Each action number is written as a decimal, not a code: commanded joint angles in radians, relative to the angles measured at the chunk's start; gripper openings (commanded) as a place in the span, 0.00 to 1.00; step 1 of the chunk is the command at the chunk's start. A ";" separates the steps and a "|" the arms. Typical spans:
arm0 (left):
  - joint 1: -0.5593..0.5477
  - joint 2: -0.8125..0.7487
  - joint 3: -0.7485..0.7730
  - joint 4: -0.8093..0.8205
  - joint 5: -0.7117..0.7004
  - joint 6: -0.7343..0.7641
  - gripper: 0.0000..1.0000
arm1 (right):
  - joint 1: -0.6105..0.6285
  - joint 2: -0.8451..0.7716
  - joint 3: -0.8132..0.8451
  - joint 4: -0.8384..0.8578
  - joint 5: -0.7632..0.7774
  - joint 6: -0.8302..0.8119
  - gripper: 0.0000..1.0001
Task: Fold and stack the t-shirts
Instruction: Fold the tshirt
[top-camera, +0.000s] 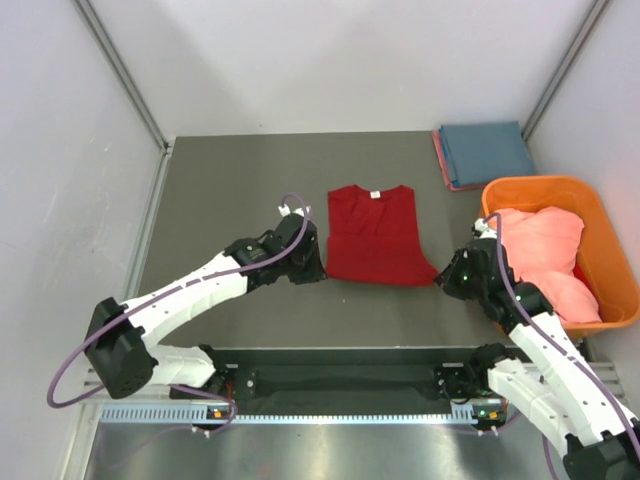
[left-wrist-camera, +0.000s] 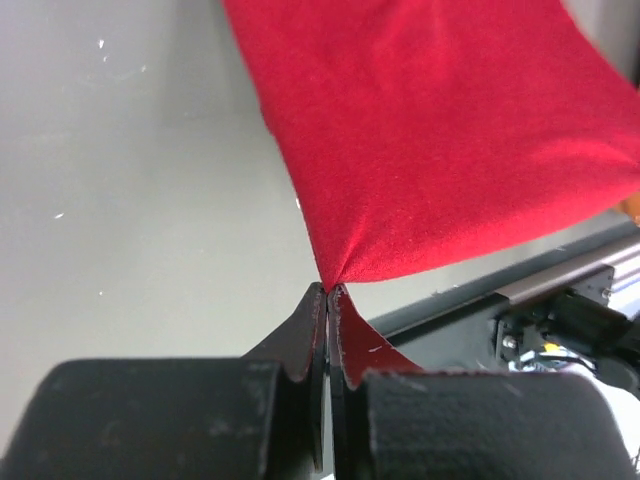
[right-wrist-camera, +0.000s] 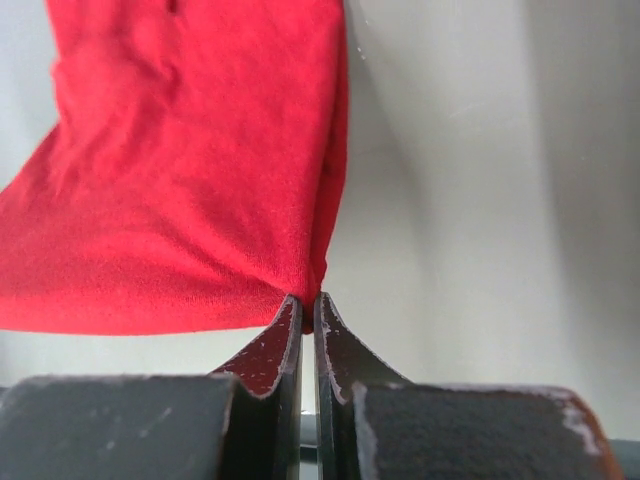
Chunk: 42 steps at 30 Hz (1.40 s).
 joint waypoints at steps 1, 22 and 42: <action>-0.001 0.002 0.110 -0.101 -0.053 0.029 0.00 | -0.006 0.005 0.081 -0.051 0.053 -0.012 0.00; 0.359 0.735 0.957 -0.111 0.185 0.273 0.00 | -0.136 0.914 0.866 0.144 0.055 -0.304 0.00; 0.531 1.177 1.169 0.440 0.426 0.282 0.16 | -0.220 1.560 1.399 0.263 -0.174 -0.374 0.22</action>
